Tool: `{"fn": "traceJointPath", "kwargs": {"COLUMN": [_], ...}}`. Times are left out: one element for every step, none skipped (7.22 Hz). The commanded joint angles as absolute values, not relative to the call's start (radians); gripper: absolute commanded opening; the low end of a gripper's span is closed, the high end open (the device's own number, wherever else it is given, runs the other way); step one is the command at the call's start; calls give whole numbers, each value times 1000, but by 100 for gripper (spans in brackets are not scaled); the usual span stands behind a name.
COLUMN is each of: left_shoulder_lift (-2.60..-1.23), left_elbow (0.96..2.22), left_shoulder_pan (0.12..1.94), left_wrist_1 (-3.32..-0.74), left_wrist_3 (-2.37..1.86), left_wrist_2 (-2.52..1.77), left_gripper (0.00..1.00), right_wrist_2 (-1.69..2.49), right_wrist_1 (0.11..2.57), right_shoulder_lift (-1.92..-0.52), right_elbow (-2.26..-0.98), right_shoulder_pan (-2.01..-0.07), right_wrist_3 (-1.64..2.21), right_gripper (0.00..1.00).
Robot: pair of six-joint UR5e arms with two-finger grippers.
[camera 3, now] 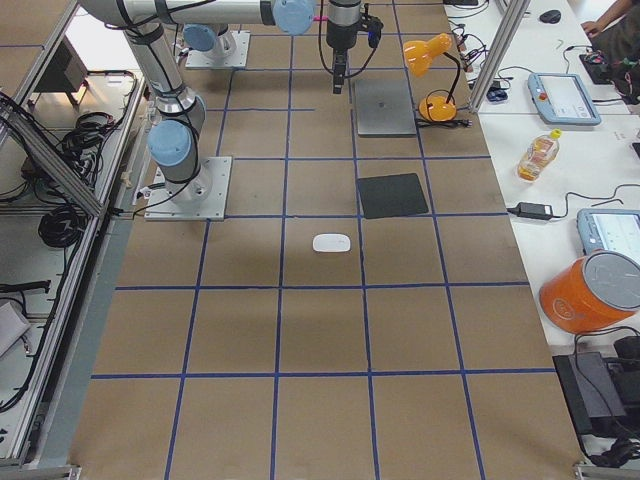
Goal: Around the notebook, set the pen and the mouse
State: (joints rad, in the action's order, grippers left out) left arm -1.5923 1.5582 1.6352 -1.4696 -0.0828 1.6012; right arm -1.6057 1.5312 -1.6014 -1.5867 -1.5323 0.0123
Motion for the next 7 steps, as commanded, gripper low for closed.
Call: {"fn": "traceJointPath", "kwargs": {"left_shoulder_lift": [-1592,-1592,-1586,-1579,-1578,-1578,-1582], "left_elbow": [1559,1559,1574,1583,1626,1719,1805], "left_shoulder_pan": [1635,1635,1629,1580,1510,1430,1346], "left_wrist_1": [-1470,-1470,-1471,-1473,-1473,-1424,-1305], "left_wrist_3": [-83,-83,-75,-66,-58,40,114], "left_wrist_2": [1601,1601,1608,1608,1603,1603,1603], "left_gripper": [100,100,100,100,100,100,100], "right_wrist_2": [-1609,-1609,-1609,-1611,-1611,-1595,-1601], "right_wrist_1": [1535,1528,1537,1545,1552,1551,1554], "right_shoulder_lift": [-1600,-1598,-1598,-1595,-1591,-1583,-1577], "right_elbow": [-1603,-1601,-1601,-1597,-1600,-1603,-1603], "right_shoulder_pan": [-1535,-1536,-1526,-1520,-1466,-1356,-1289], "right_wrist_3": [12,11,9,17,-1,-64,-140], "right_gripper": [100,100,100,100,100,100,100]}}
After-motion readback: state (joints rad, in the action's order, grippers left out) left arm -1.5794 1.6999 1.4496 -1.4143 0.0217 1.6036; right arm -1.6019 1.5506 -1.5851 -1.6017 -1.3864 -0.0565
